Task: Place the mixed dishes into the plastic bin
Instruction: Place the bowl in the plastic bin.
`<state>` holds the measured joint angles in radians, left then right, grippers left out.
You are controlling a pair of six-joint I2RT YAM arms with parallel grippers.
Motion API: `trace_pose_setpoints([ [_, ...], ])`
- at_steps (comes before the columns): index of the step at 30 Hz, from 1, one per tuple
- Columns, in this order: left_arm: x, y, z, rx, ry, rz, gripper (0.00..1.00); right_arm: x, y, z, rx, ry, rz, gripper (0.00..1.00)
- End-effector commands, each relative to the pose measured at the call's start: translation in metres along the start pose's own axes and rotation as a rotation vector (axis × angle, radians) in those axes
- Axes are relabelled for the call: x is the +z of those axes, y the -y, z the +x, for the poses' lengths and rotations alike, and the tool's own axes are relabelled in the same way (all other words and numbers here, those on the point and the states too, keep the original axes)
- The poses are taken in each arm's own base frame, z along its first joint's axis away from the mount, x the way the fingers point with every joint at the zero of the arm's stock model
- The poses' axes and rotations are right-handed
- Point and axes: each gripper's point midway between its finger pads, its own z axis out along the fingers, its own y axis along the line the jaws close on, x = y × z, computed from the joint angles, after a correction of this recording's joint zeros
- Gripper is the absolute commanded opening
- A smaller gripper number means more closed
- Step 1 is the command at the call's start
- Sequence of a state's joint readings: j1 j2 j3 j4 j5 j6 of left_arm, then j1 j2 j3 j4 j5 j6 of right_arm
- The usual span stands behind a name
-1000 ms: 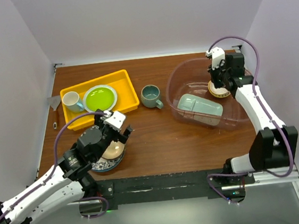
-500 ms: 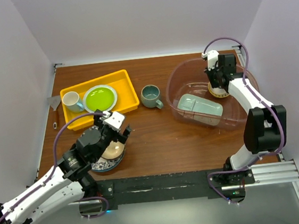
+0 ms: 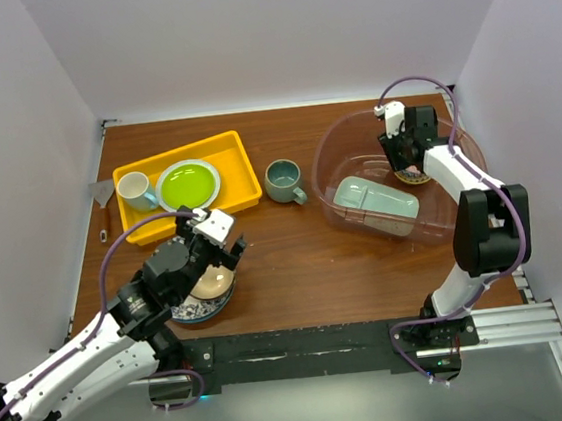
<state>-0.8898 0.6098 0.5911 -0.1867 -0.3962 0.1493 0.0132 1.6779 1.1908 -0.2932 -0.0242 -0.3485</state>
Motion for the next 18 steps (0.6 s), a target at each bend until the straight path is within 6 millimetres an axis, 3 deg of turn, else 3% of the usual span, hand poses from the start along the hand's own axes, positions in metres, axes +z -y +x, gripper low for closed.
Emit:
trace_pose_setpoints([
  [1,-0.001,-0.005,-0.015,-0.036,0.064,-0.018,1.00,-0.014,0.006,-0.022,-0.035,0.080,0.013,0.47],
  [7,-0.003,-0.008,-0.017,-0.049,0.076,-0.028,1.00,-0.047,-0.012,-0.032,-0.074,0.156,-0.091,0.62],
  [10,-0.004,-0.010,-0.018,-0.057,0.081,-0.035,1.00,-0.076,-0.028,-0.044,-0.089,0.243,-0.178,0.66],
  [18,-0.002,-0.012,-0.015,-0.067,0.068,-0.044,1.00,-0.178,-0.081,-0.070,-0.168,0.536,-0.420,0.82],
])
